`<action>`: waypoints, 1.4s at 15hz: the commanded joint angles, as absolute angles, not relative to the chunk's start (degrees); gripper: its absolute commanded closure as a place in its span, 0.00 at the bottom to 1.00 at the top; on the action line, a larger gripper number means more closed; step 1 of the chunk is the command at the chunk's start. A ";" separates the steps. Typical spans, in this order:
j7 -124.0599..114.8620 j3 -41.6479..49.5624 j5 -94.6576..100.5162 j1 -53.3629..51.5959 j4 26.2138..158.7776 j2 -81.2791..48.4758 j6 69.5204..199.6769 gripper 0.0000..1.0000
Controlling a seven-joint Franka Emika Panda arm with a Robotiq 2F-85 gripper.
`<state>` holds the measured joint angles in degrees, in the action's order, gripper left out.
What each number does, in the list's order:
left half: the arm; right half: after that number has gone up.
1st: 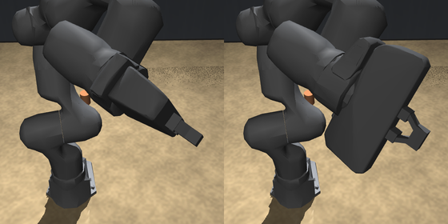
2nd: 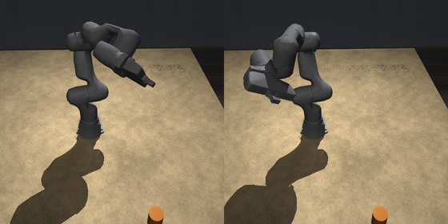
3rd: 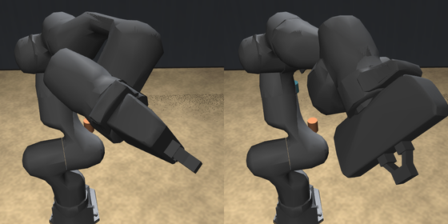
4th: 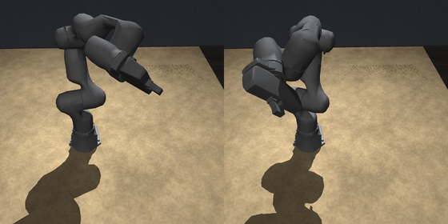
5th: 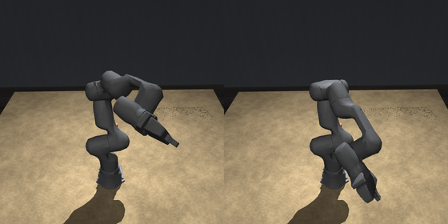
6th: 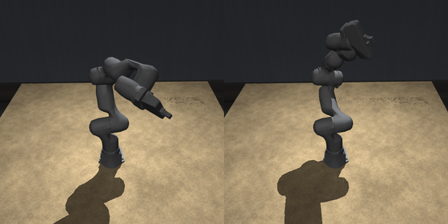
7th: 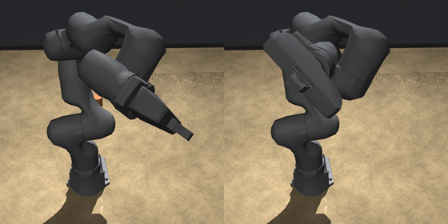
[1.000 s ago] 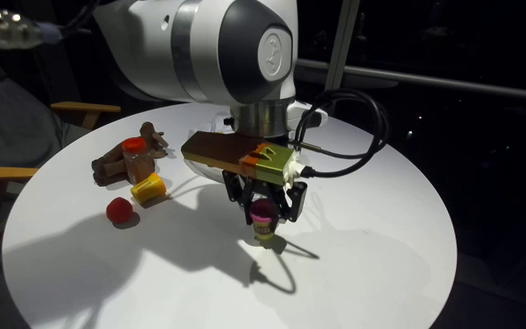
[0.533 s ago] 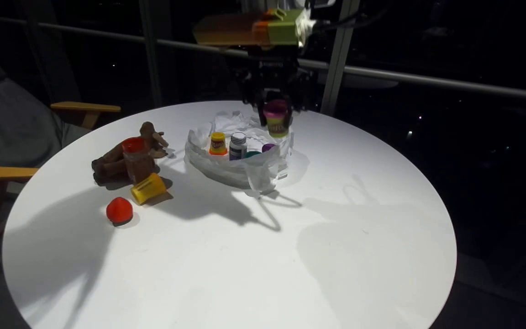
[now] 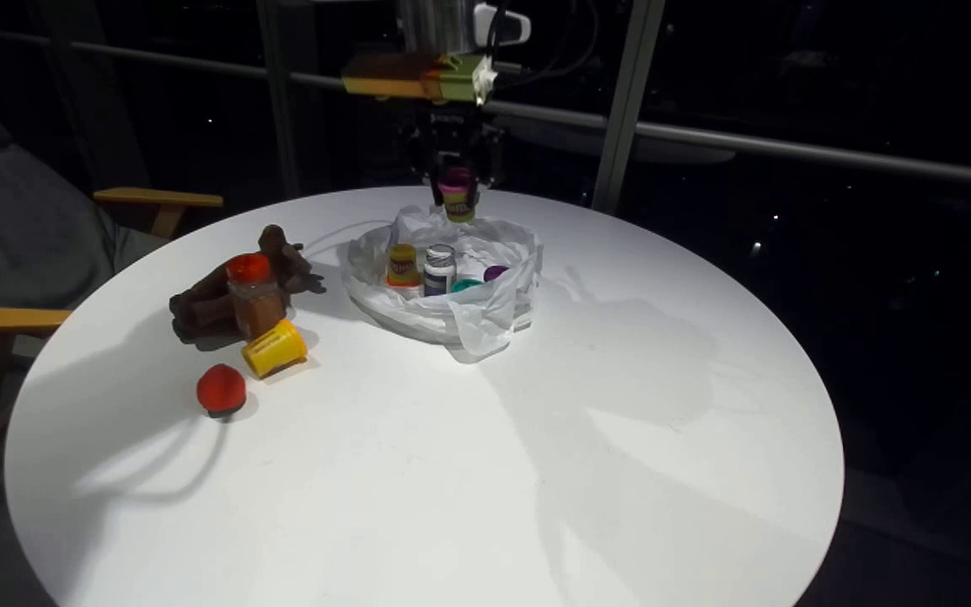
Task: Pick up the objects from the table and put them in the plastic bag.
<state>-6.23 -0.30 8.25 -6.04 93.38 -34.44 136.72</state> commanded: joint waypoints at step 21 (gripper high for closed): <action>-10.00 -0.03 5.39 -8.58 60.23 -61.02 130.21 0.40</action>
